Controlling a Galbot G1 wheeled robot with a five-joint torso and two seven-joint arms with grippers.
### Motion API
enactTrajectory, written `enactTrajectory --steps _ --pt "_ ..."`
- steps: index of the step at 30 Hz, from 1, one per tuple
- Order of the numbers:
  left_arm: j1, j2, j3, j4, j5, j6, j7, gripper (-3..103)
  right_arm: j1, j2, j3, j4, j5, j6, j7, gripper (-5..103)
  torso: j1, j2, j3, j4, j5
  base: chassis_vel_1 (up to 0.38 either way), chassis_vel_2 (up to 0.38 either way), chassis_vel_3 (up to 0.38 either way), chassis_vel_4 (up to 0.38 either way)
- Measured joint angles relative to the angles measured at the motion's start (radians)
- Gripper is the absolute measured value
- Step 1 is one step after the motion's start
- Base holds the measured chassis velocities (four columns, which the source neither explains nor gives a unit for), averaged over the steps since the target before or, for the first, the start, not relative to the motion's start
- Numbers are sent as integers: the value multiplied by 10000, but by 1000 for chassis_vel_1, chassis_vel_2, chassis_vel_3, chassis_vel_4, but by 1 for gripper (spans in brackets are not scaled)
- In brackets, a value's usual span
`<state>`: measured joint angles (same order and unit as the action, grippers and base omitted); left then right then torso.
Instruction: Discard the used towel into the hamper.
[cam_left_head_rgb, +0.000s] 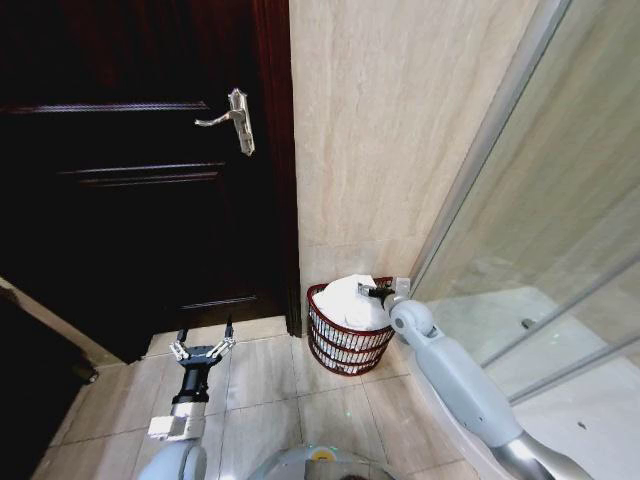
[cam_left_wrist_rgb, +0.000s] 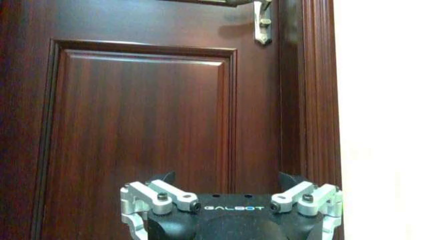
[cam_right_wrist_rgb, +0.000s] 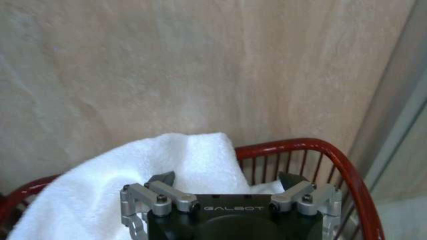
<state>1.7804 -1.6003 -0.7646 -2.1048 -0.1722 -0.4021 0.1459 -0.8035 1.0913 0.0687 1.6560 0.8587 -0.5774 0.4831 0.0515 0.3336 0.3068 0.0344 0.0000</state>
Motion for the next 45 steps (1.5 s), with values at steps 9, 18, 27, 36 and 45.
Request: enactTrajectory --steps 9,18,27,36,45 --pt "35 77 -84 19 -102 -100 -5 100 -279 -161 102 751 -327 278 365 100 0 0 0 1 -2 0 0 0 0" --pt "77 124 -47 99 -110 -207 5 100 -1255 -215 315 2155 -483 515 1202 100 -1 0 -1 0 -1 0 0 0 0" --pt "114 193 -51 115 -124 -238 34 100 -1129 12 420 1144 -845 808 1572 100 0 0 0 0 1 0 0 0 0" --pt "44 220 -99 181 -204 -242 86 100 -1046 -9 41 1967 -47 775 1464 100 -1 0 0 1 -1 0 0 0 0" --pt "79 220 -133 182 -207 -234 89 100 -709 268 -646 1755 115 618 1320 100 0 0 0 0 -1 0 0 0 0"
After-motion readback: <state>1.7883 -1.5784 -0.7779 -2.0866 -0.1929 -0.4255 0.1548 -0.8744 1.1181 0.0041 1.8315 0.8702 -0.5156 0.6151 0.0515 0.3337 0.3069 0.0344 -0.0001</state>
